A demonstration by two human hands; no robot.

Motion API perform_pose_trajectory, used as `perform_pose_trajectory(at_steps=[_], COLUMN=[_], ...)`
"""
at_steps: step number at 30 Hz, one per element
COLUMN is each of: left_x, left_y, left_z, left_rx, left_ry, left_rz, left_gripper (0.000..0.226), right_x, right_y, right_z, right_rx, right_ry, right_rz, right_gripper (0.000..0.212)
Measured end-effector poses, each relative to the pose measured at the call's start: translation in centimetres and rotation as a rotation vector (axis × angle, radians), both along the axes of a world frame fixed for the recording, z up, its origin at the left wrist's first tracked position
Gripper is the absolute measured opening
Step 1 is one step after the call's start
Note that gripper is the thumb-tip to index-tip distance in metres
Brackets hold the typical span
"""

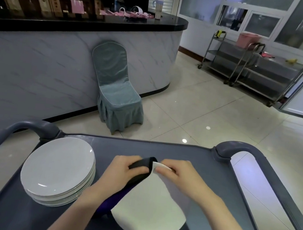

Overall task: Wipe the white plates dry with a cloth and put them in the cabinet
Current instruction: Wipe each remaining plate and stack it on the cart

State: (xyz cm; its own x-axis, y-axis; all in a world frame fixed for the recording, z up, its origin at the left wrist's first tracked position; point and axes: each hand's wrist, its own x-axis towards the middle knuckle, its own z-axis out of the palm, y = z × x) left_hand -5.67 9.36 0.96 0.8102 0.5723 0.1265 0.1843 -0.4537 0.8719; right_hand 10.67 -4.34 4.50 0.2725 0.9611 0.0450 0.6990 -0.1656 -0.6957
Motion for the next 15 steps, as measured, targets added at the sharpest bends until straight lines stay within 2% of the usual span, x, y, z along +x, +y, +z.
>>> perform_pose_trajectory(at_steps=[2, 4, 5, 7, 9, 11, 13, 15], left_x=[-0.3, -0.9, -1.2, -1.4, -0.9, -0.5, -0.7, -1.2], left_y=[-0.5, -0.9, -1.1, -2.1, -3.2, -3.6, -2.9, -1.6], left_z=[-0.5, -1.3, -1.7, -2.6, -3.2, -3.3, -2.8, -2.1], left_rx=[-0.012, -0.101, -0.181, -0.461, -0.731, -0.755, -0.678, -0.599], left_ry=[-0.031, -0.08, -0.108, -0.181, -0.233, -0.232, -0.224, -0.211], left_rz=[0.048, 0.184, 0.281, 0.459, 0.549, 0.586, 0.571, 0.542], left_gripper=[0.026, 0.015, 0.014, 0.017, 0.019, 0.02, 0.022, 0.02], right_x=[-0.3, -0.1, -0.1, -1.1, -3.3, -5.1, -5.2, -3.9], right_y=[-0.2, -0.8, -1.1, -1.3, -0.7, -0.4, -1.0, -1.9], right_z=[-0.9, -1.4, -1.7, -2.7, -4.2, -5.5, -6.2, -5.8], right_rx=[0.075, 0.177, 0.241, 0.396, 0.55, 0.574, 0.458, 0.358], right_ry=[0.017, 0.146, 0.24, 0.487, 0.844, 1.065, 1.064, 0.967], right_rz=[-0.057, -0.19, -0.284, -0.557, -0.846, -1.013, -0.99, -0.828], right_gripper=[0.032, 0.024, 0.024, 0.025, 0.027, 0.027, 0.024, 0.016])
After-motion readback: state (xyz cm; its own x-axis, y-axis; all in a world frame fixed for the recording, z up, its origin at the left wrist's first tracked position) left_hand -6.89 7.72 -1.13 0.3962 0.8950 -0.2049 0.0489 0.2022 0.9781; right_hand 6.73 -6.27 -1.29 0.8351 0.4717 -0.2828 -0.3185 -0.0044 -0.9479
